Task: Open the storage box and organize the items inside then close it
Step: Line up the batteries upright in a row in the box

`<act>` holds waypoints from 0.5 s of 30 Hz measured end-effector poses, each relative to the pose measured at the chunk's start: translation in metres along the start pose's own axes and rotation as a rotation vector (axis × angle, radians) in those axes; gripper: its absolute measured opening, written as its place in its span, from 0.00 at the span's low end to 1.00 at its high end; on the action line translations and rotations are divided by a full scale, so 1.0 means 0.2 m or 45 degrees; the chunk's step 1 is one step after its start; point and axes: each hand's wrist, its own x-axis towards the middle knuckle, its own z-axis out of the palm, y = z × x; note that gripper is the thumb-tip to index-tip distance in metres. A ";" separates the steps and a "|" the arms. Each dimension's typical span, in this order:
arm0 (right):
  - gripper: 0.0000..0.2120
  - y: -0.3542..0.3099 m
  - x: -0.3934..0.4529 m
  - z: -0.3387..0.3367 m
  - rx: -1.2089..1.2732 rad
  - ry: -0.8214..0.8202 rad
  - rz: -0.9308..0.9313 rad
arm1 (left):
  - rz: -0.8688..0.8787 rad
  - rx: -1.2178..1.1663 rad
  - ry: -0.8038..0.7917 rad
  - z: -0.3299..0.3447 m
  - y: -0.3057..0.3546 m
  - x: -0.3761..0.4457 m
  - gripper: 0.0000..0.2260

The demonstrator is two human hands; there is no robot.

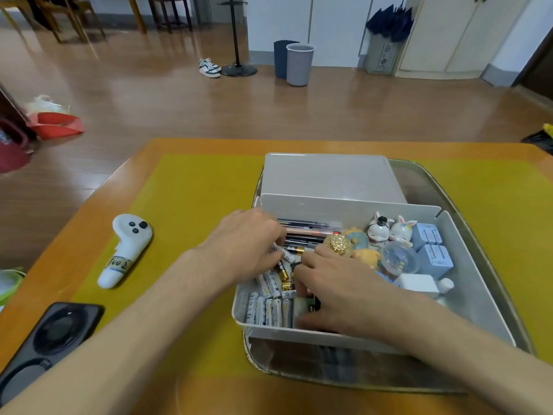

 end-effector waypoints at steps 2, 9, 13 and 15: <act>0.14 -0.01 -0.01 -0.02 0.129 0.008 0.002 | 0.005 -0.002 -0.014 0.00 -0.01 -0.01 0.09; 0.11 0.04 -0.08 -0.18 0.538 0.128 0.147 | 0.027 -0.028 -0.067 -0.01 -0.01 -0.03 0.10; 0.09 0.28 -0.19 -0.41 0.888 0.339 0.288 | 0.037 -0.041 -0.026 -0.04 0.04 -0.05 0.10; 0.06 0.41 -0.24 -0.43 0.873 0.294 0.362 | 0.074 -0.098 0.017 -0.05 0.10 -0.06 0.08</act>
